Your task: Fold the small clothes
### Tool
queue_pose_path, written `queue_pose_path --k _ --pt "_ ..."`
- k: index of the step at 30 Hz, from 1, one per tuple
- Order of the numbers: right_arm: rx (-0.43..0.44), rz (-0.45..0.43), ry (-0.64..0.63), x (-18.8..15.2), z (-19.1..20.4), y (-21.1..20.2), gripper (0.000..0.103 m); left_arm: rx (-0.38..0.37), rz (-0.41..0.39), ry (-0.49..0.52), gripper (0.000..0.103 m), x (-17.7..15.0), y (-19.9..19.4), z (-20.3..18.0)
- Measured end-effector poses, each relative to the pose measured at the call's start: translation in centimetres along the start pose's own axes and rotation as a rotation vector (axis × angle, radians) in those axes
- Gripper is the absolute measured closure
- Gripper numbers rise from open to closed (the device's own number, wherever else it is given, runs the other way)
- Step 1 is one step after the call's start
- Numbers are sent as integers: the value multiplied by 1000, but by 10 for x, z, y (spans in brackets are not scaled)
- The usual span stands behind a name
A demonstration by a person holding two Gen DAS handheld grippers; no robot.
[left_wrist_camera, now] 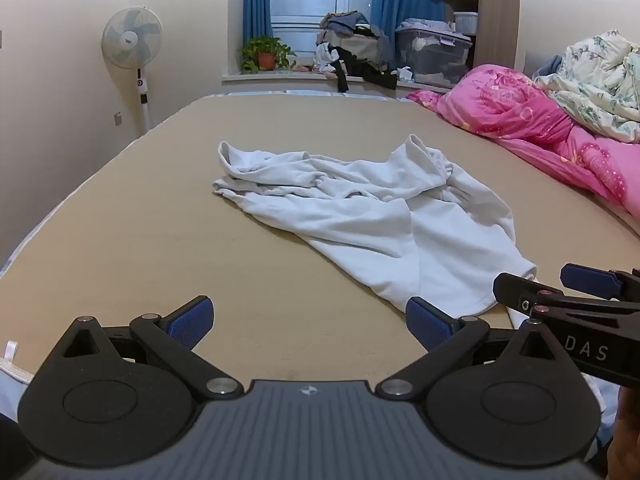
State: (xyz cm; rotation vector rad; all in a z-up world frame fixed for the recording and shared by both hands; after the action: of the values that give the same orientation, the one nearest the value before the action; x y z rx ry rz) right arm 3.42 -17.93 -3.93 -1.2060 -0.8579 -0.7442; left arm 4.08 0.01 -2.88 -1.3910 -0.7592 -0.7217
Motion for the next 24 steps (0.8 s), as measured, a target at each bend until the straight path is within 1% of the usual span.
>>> queue_pose_path --k 9,12,13,16,24 --pt "3 2 -6 -1 -1 1 27 5 9 0 1 3 2 -1" --pt "1 6 -5 -2 -1 2 27 6 12 -1 1 0 11 -2" --pt "1 9 -5 -3 -1 3 27 4 11 1 1 -1 6 -1" --pt "2 17 -5 -3 0 3 27 8 8 3 1 -2 6 0" --pt "5 22 -13 -2 0 2 27 -11 -4 -32 1 -1 5 -1"
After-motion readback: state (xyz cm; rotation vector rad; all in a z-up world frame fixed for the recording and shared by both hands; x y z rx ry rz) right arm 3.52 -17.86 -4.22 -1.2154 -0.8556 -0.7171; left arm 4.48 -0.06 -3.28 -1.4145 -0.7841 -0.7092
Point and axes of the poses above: each gripper's, at about its wrist camera, not at the fingertips, and y roughly the way its jaws point, z to its left, x to its top, the point moved 5 cm from there along y, roughly the way its jaws point, and after that the axes turned 3 degrees about x, right-handed, at the moved point
